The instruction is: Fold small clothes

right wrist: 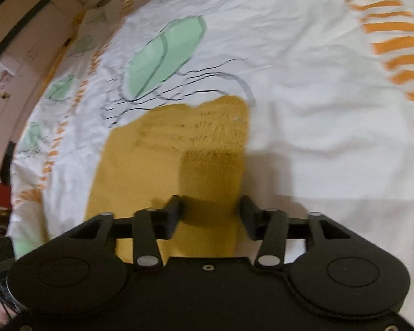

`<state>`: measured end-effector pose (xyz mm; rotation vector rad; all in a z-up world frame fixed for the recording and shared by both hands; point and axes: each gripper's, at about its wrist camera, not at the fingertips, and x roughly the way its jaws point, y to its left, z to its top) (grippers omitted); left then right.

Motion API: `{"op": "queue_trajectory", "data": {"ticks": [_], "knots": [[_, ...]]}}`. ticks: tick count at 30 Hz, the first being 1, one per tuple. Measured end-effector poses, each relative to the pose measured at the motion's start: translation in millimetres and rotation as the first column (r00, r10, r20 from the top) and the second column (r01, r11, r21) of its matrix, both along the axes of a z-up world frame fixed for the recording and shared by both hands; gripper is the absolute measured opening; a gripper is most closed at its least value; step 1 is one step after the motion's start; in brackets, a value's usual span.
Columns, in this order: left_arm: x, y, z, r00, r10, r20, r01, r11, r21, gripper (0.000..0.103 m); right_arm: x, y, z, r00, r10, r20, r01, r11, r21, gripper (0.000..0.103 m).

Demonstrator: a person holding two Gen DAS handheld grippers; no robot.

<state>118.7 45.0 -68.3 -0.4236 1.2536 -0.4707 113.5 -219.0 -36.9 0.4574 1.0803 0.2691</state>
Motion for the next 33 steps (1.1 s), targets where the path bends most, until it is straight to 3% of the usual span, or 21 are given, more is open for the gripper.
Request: {"op": "queue_trajectory", "data": {"ticks": [4, 9, 13, 17, 19, 21, 23, 33], "knots": [[-6, -7, 1, 0.998, 0.032, 0.051, -0.034, 0.999, 0.032, 0.018, -16, -6, 3, 0.997, -0.056, 0.047, 0.058, 0.997, -0.042, 0.063], [-30, -18, 9, 0.985, 0.013, 0.170, -0.037, 0.990, 0.138, 0.021, -33, -1, 11, 0.986, -0.073, 0.147, 0.088, 0.991, -0.101, 0.068], [-60, -25, 23, 0.954, 0.008, 0.299, -0.075, 0.974, 0.213, 0.024, -52, 2, 19, 0.968, -0.070, 0.241, 0.110, 0.981, -0.159, 0.076], [-72, -33, 38, 0.912, 0.046, 0.407, -0.174, 0.943, 0.284, 0.032, -68, 4, 26, 0.952, -0.080, 0.297, 0.131, 0.979, -0.159, 0.084], [-89, -18, 48, 0.888, 0.069, 0.454, -0.228, 0.925, 0.305, 0.040, -77, 8, 31, 0.942, -0.089, 0.325, 0.146, 0.977, -0.157, 0.089], [-96, -9, 58, 0.874, 0.089, 0.477, -0.274, 0.903, 0.332, 0.049, -87, 12, 35, 0.932, -0.100, 0.348, 0.160, 0.976, -0.147, 0.098], [-96, -11, 65, 0.867, 0.093, 0.490, -0.296, 0.887, 0.355, 0.050, -95, 16, 38, 0.929, -0.115, 0.351, 0.176, 0.973, -0.149, 0.102], [-106, -32, 81, 0.862, 0.056, 0.504, -0.307, 0.848, 0.432, 0.051, -138, 34, 46, 0.929, -0.107, 0.355, 0.170, 0.974, -0.150, 0.103]]}}
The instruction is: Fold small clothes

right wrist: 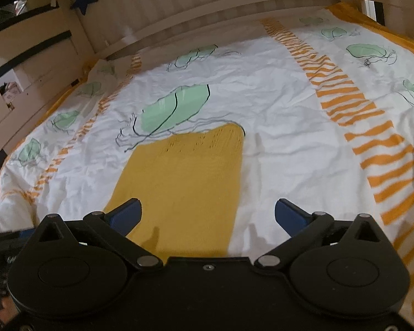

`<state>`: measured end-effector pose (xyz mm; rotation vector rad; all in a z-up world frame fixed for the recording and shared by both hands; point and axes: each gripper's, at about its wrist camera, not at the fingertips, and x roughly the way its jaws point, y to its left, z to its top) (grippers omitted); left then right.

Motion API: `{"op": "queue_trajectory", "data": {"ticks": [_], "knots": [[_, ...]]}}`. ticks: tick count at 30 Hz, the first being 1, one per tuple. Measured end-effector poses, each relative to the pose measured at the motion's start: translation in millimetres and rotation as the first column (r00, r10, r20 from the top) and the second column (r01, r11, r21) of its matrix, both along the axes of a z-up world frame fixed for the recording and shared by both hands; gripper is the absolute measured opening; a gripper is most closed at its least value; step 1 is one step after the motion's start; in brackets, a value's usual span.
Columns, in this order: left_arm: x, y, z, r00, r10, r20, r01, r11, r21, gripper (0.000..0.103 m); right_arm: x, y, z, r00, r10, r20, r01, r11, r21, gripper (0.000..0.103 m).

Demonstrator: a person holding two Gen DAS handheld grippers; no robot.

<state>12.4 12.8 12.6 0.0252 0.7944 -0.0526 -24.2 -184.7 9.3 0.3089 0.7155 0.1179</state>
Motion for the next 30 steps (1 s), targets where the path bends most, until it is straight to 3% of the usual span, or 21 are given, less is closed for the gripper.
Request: {"op": "queue_trajectory", "data": {"ticks": [6, 13, 21, 30], "knots": [[-9, -8, 2, 1.000, -0.008, -0.005, 0.008, 1.000, 0.006, 0.051, -24, 12, 7, 0.999, -0.029, 0.022, 0.031, 0.996, -0.087, 0.103], [-20, -17, 5, 1.000, 0.013, 0.018, -0.014, 0.996, 0.090, 0.051, -45, 11, 15, 0.997, -0.057, 0.050, 0.063, 0.990, -0.127, 0.103], [-21, -17, 4, 1.000, 0.002, -0.022, 0.000, 0.998, 0.063, 0.050, -54, 24, 18, 0.997, -0.043, 0.058, 0.055, 0.974, -0.219, 0.102], [-22, -13, 0, 0.999, 0.014, -0.051, -0.012, 0.999, 0.038, 0.050, -53, 30, 14, 0.999, -0.015, 0.041, 0.023, 0.981, -0.194, 0.102]]}}
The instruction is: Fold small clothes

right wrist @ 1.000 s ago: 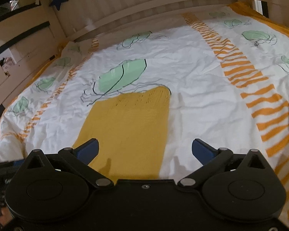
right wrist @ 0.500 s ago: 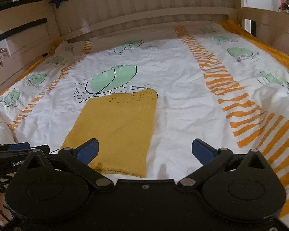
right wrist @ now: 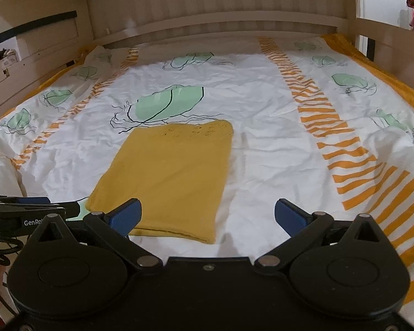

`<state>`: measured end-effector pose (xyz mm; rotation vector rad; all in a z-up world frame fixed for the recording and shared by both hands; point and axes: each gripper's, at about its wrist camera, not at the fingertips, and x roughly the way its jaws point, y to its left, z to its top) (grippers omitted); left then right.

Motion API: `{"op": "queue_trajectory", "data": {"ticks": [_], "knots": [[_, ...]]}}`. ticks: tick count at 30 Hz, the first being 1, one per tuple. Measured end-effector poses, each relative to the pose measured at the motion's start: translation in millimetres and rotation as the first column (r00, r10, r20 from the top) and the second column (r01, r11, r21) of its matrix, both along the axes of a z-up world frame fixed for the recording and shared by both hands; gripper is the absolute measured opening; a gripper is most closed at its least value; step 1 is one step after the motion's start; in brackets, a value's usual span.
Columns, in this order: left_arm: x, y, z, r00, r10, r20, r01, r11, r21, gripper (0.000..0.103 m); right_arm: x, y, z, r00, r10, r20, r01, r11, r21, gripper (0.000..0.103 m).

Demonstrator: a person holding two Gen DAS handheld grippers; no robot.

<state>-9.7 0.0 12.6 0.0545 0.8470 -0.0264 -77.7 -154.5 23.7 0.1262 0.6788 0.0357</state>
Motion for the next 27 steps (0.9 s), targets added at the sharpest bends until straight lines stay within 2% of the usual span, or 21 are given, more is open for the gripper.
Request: {"op": "queue_trajectory", "data": {"ticks": [12, 27], "knots": [[-6, 13, 5, 1.000, 0.022, 0.004, -0.022, 1.000, -0.021, 0.050, 9, 4, -5, 1.000, -0.011, -0.022, 0.010, 1.000, -0.029, 0.102], [-1, 23, 8, 0.999, 0.028, 0.016, -0.027, 0.999, -0.045, 0.050, 21, 7, -14, 0.998, -0.009, -0.056, 0.008, 1.000, -0.017, 0.102]]}}
